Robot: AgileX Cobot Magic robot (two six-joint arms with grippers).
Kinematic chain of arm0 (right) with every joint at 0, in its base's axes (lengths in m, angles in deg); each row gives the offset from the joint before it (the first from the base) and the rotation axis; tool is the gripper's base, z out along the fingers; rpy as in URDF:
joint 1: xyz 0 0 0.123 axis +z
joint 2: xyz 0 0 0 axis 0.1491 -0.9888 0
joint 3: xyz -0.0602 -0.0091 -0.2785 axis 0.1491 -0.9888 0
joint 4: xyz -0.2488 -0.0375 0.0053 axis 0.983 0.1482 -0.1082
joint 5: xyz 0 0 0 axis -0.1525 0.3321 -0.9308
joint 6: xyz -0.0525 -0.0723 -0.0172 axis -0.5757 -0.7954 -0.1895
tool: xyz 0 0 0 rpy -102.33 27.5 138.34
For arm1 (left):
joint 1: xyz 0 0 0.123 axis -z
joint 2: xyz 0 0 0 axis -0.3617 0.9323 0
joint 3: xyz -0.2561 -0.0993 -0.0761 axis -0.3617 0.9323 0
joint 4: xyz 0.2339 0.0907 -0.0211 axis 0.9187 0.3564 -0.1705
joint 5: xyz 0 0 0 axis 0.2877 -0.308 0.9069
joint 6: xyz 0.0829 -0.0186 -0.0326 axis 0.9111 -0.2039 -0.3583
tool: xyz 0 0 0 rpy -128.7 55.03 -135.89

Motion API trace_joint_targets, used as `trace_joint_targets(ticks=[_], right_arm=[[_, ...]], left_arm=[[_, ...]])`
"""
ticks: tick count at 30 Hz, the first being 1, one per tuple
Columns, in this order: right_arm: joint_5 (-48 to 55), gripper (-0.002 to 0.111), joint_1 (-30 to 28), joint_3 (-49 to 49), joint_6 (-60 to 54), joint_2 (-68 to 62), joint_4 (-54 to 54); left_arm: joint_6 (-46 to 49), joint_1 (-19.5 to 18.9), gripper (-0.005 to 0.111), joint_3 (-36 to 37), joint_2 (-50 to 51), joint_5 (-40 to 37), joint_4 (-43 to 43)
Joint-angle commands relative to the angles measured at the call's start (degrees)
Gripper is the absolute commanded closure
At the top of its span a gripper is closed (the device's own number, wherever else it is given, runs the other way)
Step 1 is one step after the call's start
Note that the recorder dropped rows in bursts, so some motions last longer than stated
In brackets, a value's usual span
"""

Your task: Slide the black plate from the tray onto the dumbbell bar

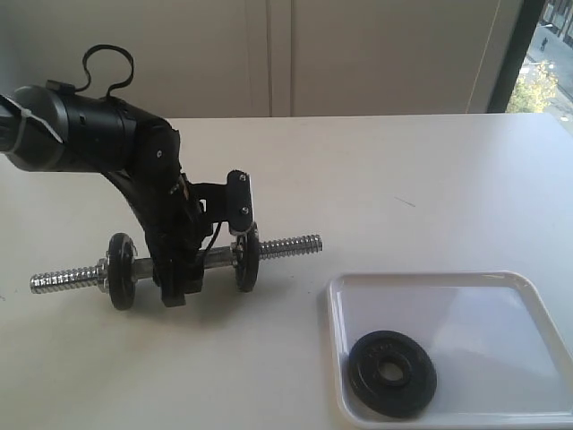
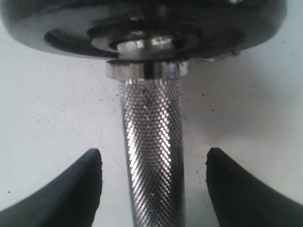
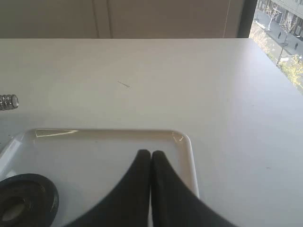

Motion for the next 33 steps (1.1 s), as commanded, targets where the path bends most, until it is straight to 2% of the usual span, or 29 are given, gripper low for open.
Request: trace_joint_targets(ticks=[1,14,19,22,24,26,33], right_arm=[[-0.15,0.107,0.26,-0.13,0.11,0.29,0.54],[-0.15,0.107,0.26,-0.13,0.11,0.29,0.54],[-0.15,0.107,0.26,-0.13,0.11,0.29,0.54],[-0.15,0.107,0.26,-0.13,0.11,0.29,0.54],[-0.15,0.107,0.26,-0.13,0.11,0.29,0.54],[-0.15,0.107,0.26,-0.13,0.11,0.29,0.54],[-0.15,0.107,0.26,-0.13,0.11,0.29,0.54]], left_arm=[[-0.53,-0.02,0.041,-0.25,0.22,-0.28,-0.20],[-0.72,-0.02,0.044,-0.25,1.02,-0.14,-0.20],[-2.09,-0.02,0.060,-0.25,1.02,-0.14,-0.20],[-8.28,-0.02,0.074,-0.25,1.02,-0.41,-0.35],[-11.05,-0.02,0.094,-0.25,1.02,-0.96,-0.35],[-11.05,-0.02,0.107,-0.25,1.02,-2.48,-0.35],[-12.49,-0.02,0.107,-0.25,-1.95,-3.88,-1.91]])
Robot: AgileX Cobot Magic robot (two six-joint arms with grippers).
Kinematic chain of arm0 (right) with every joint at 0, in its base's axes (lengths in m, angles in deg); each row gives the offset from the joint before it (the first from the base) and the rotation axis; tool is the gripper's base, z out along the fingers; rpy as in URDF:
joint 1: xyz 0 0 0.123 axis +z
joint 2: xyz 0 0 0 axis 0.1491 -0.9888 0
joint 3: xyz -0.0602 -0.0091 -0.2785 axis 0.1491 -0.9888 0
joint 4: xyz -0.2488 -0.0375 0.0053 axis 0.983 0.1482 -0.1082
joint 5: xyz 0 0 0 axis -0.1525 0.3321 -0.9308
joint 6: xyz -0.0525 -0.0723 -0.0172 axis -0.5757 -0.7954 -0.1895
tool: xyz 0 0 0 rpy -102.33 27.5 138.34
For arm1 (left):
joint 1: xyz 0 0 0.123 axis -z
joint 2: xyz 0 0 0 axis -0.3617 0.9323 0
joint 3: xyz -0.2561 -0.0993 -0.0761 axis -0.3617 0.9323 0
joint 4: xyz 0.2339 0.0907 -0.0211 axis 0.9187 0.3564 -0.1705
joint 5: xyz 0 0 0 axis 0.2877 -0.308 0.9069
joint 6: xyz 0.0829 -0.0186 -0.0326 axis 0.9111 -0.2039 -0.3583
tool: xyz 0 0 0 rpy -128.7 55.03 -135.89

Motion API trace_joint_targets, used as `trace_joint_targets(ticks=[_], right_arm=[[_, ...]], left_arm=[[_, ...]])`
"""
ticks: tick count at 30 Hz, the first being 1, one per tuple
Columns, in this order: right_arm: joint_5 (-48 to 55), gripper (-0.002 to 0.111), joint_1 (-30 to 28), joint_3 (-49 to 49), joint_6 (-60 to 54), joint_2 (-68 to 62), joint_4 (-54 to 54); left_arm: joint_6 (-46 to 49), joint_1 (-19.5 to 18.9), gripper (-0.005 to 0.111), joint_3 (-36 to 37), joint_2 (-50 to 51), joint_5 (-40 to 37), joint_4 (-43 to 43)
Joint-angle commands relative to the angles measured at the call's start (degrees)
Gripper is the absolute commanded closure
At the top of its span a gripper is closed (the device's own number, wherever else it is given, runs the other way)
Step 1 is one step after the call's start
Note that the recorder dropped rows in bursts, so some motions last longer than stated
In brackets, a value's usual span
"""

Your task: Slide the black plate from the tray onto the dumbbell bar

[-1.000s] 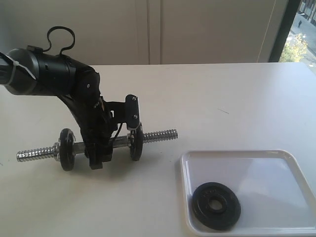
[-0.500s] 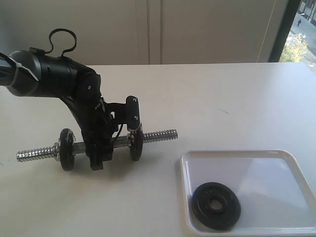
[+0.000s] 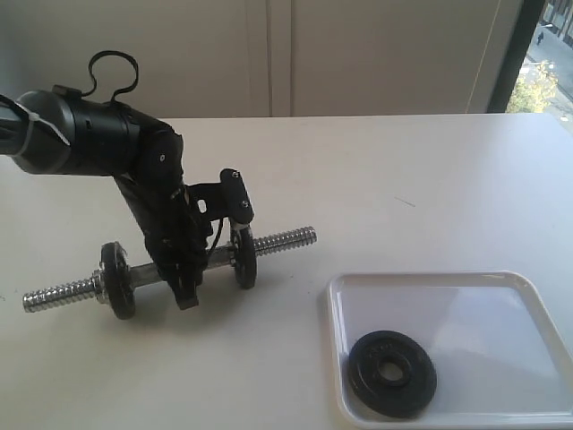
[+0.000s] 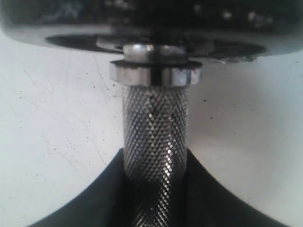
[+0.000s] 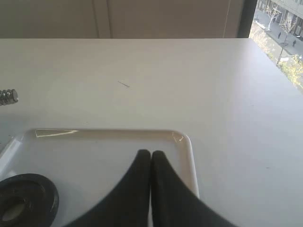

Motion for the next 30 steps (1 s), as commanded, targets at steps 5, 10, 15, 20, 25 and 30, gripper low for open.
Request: trace_joint_targets(ticks=[5,10,15,20,25,30], right_arm=[[-0.15,0.107,0.26,-0.13,0.11,0.29,0.54],[-0.15,0.107,0.26,-0.13,0.11,0.29,0.54],[-0.15,0.107,0.26,-0.13,0.11,0.29,0.54],[-0.15,0.107,0.26,-0.13,0.11,0.29,0.54],[-0.15,0.107,0.26,-0.13,0.11,0.29,0.54],[-0.15,0.107,0.26,-0.13,0.11,0.29,0.54]], left_arm=[[-1.29,-0.02,0.107,-0.13,-4.54,-2.66,-3.53],[-0.90,-0.02,0.107,-0.13,-4.89,-2.81,-5.58],[1.10,-0.02,0.107,-0.13,-5.93,-2.22,-8.72],[1.90,-0.02,0.107,-0.13,-7.23,-3.45,-8.83],[3.87,-0.02,0.107,-0.13,-7.34,-3.74,-10.29],[7.99,-0.02,0.107,-0.13,-7.24,-4.95,-14.37]])
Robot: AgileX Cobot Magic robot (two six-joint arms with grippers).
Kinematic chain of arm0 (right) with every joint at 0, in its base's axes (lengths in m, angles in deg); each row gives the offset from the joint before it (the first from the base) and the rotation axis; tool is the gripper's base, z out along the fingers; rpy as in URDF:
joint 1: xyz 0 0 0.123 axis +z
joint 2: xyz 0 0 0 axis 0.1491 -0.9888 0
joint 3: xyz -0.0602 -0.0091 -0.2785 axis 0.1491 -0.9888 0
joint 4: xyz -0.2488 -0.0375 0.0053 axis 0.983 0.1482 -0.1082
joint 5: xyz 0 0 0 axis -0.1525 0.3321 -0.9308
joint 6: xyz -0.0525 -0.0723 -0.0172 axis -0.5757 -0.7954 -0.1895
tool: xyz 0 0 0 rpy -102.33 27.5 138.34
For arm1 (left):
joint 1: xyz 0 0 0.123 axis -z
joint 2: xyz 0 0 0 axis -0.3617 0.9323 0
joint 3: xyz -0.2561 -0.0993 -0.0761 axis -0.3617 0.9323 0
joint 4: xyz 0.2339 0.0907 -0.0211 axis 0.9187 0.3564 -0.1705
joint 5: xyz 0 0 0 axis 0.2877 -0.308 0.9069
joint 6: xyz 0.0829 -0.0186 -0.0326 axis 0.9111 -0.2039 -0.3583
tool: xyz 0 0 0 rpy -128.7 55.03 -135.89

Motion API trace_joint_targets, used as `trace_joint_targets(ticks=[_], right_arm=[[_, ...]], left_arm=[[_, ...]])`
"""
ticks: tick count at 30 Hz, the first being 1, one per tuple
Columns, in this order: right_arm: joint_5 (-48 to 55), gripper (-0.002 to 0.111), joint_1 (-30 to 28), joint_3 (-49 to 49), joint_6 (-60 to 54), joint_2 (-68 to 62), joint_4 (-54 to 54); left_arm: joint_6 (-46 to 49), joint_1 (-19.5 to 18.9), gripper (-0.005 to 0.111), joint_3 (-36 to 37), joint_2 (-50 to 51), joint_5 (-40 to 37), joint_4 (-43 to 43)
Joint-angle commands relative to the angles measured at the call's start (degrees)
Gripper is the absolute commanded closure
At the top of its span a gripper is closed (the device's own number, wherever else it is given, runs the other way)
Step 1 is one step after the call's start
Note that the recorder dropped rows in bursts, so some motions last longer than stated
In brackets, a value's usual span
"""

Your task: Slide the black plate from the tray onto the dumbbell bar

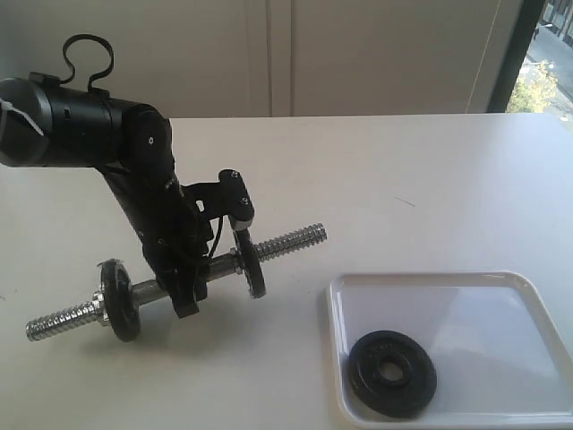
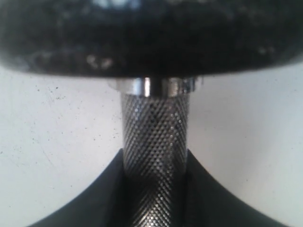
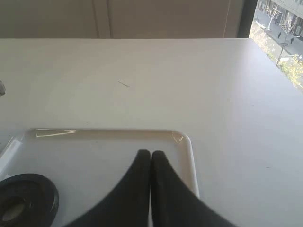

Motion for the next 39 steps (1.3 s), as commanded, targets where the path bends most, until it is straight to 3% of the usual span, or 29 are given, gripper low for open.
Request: trace_joint_targets(ticks=[1,9,15,25,31,36,39], right_arm=[[-0.15,0.107,0.26,-0.13,0.11,0.29,0.54],[-6.72,0.107,0.26,-0.13,0.80,0.29,0.00],[-22.15,0.107,0.26,-0.13,11.59,0.29,-7.29],[-51.34,0.107,0.26,-0.13,12.46,0.29,-7.29],[-67.03,0.107,0.26,-0.13,21.99,0.29,-7.29],[-62.98,0.107,0.26,-0.13,27.53,0.29,-7.29],[-56.80,0.108,0.26,-0.13,39.70,0.29,-8.11]], left_arm=[[1.09,-0.02,0.107,-1.09,-3.60,-0.07,-3.80],[1.48,-0.02,0.107,-0.49,-3.74,-0.56,-3.80],[2.07,-0.65,0.107,3.55,-6.47,4.65,-4.45],[3.72,-1.19,0.107,3.64,-8.94,3.14,-7.98],[4.03,-1.19,0.107,3.64,-9.29,2.49,-7.98],[4.03,-1.19,0.107,3.64,-9.29,2.49,-7.98],[4.03,-1.19,0.107,3.64,-9.29,2.49,-7.98]])
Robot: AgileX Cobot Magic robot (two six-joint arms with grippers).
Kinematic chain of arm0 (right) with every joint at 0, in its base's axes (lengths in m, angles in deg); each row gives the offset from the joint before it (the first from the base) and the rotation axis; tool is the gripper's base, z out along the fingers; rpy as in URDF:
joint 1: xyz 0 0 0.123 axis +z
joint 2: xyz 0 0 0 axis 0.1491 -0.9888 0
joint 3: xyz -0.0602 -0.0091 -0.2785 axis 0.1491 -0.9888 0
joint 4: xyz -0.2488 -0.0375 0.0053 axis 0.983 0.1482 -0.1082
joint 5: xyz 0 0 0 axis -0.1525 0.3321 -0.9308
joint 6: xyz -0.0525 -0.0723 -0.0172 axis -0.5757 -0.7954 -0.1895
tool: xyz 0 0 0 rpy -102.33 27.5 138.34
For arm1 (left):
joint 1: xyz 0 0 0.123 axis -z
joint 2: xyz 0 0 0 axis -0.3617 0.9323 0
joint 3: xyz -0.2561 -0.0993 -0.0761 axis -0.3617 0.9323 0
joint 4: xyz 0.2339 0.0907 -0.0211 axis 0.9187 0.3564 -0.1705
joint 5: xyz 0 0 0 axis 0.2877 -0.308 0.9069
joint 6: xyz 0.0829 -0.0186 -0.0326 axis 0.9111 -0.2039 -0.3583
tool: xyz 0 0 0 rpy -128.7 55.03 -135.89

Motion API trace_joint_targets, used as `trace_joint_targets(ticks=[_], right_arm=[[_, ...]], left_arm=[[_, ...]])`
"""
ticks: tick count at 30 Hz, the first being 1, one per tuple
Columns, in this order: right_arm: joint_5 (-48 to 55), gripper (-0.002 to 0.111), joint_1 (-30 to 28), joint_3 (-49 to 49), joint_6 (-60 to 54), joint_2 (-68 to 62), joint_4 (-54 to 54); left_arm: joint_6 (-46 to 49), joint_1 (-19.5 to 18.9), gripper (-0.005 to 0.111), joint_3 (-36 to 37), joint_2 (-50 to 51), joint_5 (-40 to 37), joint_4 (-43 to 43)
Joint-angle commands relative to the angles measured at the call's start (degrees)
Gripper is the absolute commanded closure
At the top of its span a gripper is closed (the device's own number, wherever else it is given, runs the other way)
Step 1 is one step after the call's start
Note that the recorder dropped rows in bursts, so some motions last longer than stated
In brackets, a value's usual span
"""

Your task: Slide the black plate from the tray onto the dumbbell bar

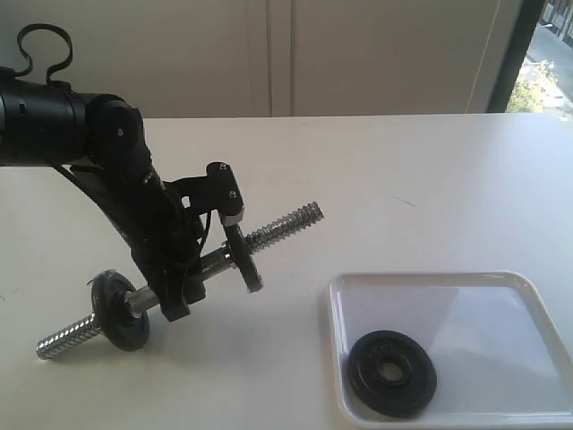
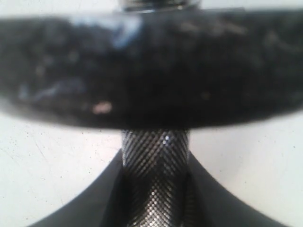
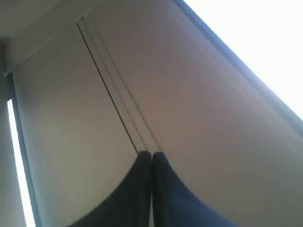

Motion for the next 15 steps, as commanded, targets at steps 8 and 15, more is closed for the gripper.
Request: trace_joint_targets(ticks=[8,15], right_arm=[[48.58,0.108,0.36,4.14,20.71,0.19,6.19],[63.00,0.108,5.08,16.62,-12.28,-11.23,5.94]], left_arm=[[-0.24,-0.05,0.107,-1.34,-3.75,0.25,-2.52],[-0.24,-0.05,0.107,-1.34,-3.75,0.25,-2.52]])
